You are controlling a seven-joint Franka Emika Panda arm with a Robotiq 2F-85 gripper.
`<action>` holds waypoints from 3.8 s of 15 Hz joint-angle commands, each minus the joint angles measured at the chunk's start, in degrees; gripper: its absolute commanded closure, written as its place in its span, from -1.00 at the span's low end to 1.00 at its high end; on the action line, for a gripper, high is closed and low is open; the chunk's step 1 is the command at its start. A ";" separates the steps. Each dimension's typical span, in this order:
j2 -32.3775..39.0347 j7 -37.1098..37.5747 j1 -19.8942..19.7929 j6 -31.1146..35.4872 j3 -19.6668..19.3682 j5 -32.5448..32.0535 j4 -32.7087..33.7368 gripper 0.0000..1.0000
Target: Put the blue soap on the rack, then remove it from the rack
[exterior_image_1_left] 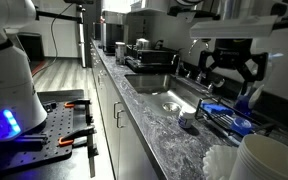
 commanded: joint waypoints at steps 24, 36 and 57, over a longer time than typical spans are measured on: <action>26.24 -3.04 -0.55 -8.95 1.47 -1.22 28.61 -0.81; 30.70 -3.15 -0.66 -11.58 1.57 -2.55 34.05 -0.73; 25.44 -3.80 -1.53 -9.38 1.90 -2.66 29.26 0.28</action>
